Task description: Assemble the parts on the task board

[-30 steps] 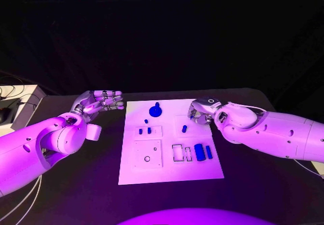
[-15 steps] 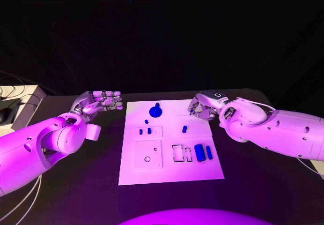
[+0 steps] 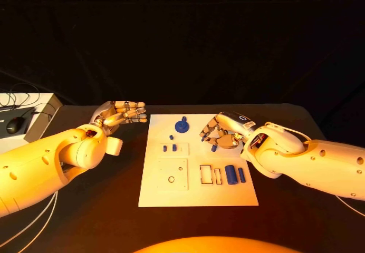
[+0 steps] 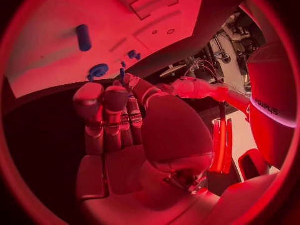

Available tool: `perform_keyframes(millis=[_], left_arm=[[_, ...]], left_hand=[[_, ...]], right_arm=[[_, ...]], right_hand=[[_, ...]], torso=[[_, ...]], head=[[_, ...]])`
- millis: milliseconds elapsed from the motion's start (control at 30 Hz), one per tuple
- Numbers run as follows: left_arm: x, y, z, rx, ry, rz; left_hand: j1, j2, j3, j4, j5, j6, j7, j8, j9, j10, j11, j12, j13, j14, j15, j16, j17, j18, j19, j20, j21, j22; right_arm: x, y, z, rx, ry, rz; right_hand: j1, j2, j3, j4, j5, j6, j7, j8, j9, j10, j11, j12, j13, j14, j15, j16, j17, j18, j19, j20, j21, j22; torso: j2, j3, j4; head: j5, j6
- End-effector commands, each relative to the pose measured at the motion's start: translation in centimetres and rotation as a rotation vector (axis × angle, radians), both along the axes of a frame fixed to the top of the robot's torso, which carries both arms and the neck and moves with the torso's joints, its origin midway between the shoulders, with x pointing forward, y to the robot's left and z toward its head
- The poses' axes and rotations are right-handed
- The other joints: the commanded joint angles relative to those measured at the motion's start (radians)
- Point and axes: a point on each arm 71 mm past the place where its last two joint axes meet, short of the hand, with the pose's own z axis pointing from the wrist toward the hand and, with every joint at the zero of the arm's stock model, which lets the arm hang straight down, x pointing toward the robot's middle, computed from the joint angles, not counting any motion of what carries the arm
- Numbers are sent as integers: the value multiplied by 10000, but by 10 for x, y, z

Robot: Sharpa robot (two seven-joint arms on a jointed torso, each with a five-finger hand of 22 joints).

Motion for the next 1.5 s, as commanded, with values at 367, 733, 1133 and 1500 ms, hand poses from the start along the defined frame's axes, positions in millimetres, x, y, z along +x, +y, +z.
perform_keyframes(millis=[367,733,1133,1500], left_arm=[[0,-9,3,-170,-307,-8],[-1,-12,3,-210,-322,-74],[-1,-8,4,-168,-297,-31],[-2,-6,4,-138,-280,0]], left_hand=[[29,-11,-76,-6,-23,-17,31,0,-3,-51,-20,-8,-9,-83,-1,50,16,-176,19,25,35,-20],[29,-11,-76,-6,-23,-17,31,0,-3,-51,-20,-8,-9,-83,-1,50,16,-176,19,25,35,-20],[40,-15,-72,7,-24,-13,34,-1,-3,-61,-18,-7,-9,-90,0,49,16,-182,14,25,39,-57],[41,-13,-71,10,-25,-15,33,0,-3,-66,-16,-10,-10,-94,2,48,15,-184,11,26,38,-64]], right_arm=[[-34,45,-36,-209,-623,1447],[-46,68,-66,-728,-595,1320],[-47,72,-74,-963,-640,1218],[-49,74,-72,-789,-1032,1050]], right_hand=[[52,65,-38,-51,16,21,58,29,8,253,-202,35,11,-47,-31,74,-17,135,381,-46,36,1012],[41,52,-41,-77,8,46,50,28,6,270,-210,36,11,-42,-36,91,-31,141,380,-50,22,1005],[29,48,-31,-88,6,61,48,29,4,281,-213,34,10,-39,-39,102,-37,138,388,-54,59,1011],[18,47,-6,-115,1,72,45,27,-2,295,-217,33,10,-41,-42,129,-47,134,394,-57,114,1019]], torso=[[28,4,-4],[39,8,15],[40,-9,4],[29,-10,16]], head=[[489,-65],[649,-192],[805,-390],[838,-460]])
